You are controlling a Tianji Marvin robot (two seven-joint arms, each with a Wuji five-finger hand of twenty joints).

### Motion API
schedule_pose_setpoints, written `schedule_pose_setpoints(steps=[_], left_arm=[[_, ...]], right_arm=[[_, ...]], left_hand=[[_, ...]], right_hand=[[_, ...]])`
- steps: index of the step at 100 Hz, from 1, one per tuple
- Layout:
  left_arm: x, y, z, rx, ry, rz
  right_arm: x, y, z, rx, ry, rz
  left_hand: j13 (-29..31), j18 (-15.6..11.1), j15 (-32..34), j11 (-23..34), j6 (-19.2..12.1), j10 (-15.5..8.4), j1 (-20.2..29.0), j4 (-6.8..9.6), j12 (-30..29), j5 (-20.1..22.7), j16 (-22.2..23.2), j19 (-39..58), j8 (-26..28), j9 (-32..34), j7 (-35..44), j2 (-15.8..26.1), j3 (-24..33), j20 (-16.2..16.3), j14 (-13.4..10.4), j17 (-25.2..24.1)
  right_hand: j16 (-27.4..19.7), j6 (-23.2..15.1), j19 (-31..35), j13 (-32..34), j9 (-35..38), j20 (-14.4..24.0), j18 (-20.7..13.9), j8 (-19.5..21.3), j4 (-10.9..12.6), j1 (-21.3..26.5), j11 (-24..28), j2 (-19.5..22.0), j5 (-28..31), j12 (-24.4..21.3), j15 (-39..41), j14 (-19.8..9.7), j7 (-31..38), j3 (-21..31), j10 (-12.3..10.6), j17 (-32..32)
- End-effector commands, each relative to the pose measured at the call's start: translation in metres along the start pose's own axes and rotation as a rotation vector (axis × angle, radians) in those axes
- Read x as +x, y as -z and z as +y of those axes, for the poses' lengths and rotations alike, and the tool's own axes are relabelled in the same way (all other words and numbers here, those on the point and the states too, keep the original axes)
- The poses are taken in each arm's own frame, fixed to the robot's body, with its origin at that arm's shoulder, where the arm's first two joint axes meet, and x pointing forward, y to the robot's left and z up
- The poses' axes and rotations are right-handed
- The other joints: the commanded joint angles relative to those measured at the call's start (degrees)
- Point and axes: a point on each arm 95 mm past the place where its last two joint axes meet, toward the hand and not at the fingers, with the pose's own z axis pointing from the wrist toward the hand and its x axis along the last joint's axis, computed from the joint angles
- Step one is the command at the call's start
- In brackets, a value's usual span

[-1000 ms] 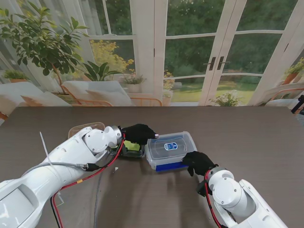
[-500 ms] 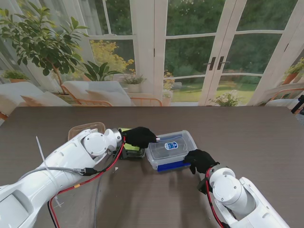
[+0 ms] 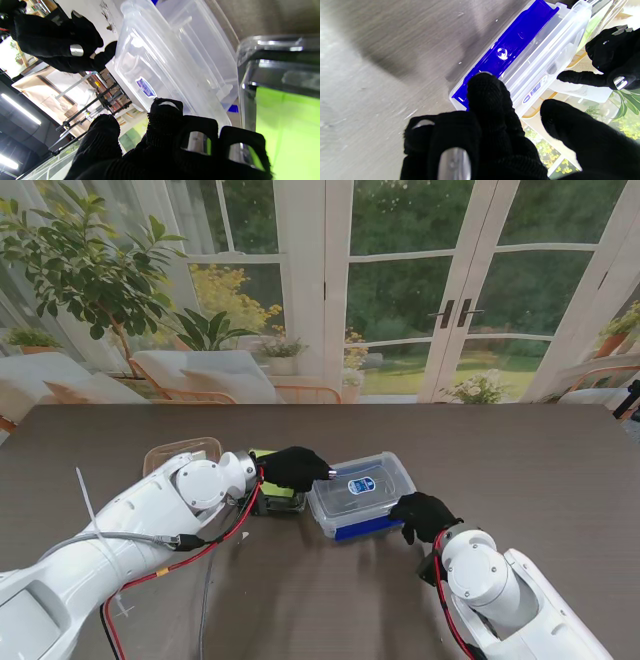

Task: Pair container bodies with their lids

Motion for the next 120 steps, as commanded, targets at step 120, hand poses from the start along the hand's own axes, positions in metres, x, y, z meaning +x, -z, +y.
schedule_pose_setpoints(steps=[120], left_arm=[[0.004,-0.018,-0.004,-0.046,-0.013,-0.003]], right_arm=[[-0.001,-0.005,0.001,0.019,-0.002,-0.018]], left_hand=[[1.8,-3.0,1.2,0.5,1.0,1.4,-1.8,0.35,0.6,-2.2,-0.7,12.5,-0.4,1.0,-0.7,2.9,-0.8,-0.8,-2.7,1.9]], right_hand=[[0.3,-1.0,10.9,0.4,4.8,-0.8,0.0,-1.1,-1.3,-0.9,-0.3,0.2,-6.0,0.0,2.2,-1.7,-3.6,-1.1,4.7,32.4]])
